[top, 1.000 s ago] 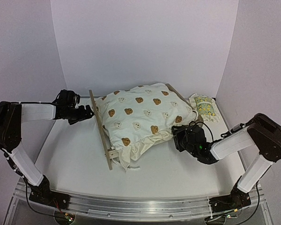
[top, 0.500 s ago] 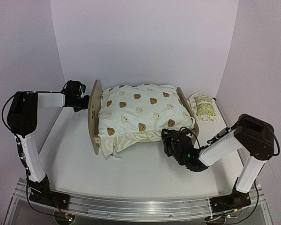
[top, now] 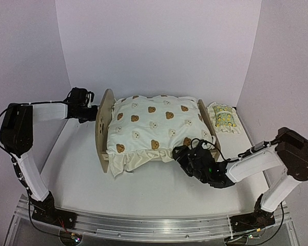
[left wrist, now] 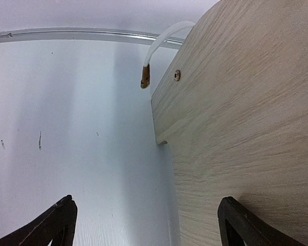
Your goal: Set up the pet bed
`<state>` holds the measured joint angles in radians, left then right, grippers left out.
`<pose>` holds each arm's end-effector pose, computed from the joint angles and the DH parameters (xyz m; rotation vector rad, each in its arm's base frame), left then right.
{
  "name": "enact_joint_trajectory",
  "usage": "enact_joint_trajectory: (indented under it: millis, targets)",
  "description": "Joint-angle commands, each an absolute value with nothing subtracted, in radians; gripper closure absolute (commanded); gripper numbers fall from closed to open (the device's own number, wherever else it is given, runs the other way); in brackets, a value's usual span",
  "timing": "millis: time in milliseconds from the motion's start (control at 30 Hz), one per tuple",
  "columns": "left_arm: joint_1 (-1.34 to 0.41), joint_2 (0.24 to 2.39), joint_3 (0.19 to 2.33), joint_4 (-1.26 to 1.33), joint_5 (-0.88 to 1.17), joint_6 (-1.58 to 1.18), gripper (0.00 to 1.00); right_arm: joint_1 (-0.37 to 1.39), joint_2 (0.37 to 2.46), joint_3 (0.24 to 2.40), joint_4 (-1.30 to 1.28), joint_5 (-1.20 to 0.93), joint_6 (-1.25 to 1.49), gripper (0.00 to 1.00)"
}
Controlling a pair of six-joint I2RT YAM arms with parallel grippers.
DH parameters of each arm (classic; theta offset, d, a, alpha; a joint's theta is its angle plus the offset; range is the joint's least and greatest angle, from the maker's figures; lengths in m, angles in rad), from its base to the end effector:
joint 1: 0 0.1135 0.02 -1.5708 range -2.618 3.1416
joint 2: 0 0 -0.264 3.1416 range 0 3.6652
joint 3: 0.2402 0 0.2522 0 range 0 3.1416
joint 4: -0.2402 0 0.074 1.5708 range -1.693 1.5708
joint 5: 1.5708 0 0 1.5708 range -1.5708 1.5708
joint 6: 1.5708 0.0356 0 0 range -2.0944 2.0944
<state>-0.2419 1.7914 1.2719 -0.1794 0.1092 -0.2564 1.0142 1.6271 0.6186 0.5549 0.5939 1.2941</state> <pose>0.3912 -0.1005 0.2312 0.0418 2.2939 -0.3849 0.1803 0.2520 0.1565 0.6648 1.9477 0.9049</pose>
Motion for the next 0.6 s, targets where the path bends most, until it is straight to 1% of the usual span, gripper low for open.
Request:
enact_joint_trajectory:
  millis: [0,100,233,333,433,567]
  targets:
    - [-0.277,1.668,1.231,-0.176,0.116,-0.235,0.01,1.068,1.515,0.619,0.229,0.446,0.89,0.14]
    - [-0.276,1.632,1.206,-0.179,0.106,-0.233,0.01,1.069,1.466,0.654,0.125,0.394,0.85,0.02]
    - [-0.276,1.616,1.195,-0.189,0.11,-0.235,0.01,1.075,1.434,0.679,0.024,0.298,0.827,0.02]
    - [-0.276,1.604,1.178,-0.186,0.109,-0.238,0.0,1.09,1.414,0.645,0.023,0.269,0.834,0.02]
    - [-0.277,1.593,1.156,-0.171,0.118,-0.242,0.0,1.095,1.399,0.554,0.179,0.223,0.824,0.02]
    - [-0.276,1.589,1.132,-0.153,0.129,-0.252,0.0,1.094,1.376,0.425,0.393,0.25,0.827,0.02]
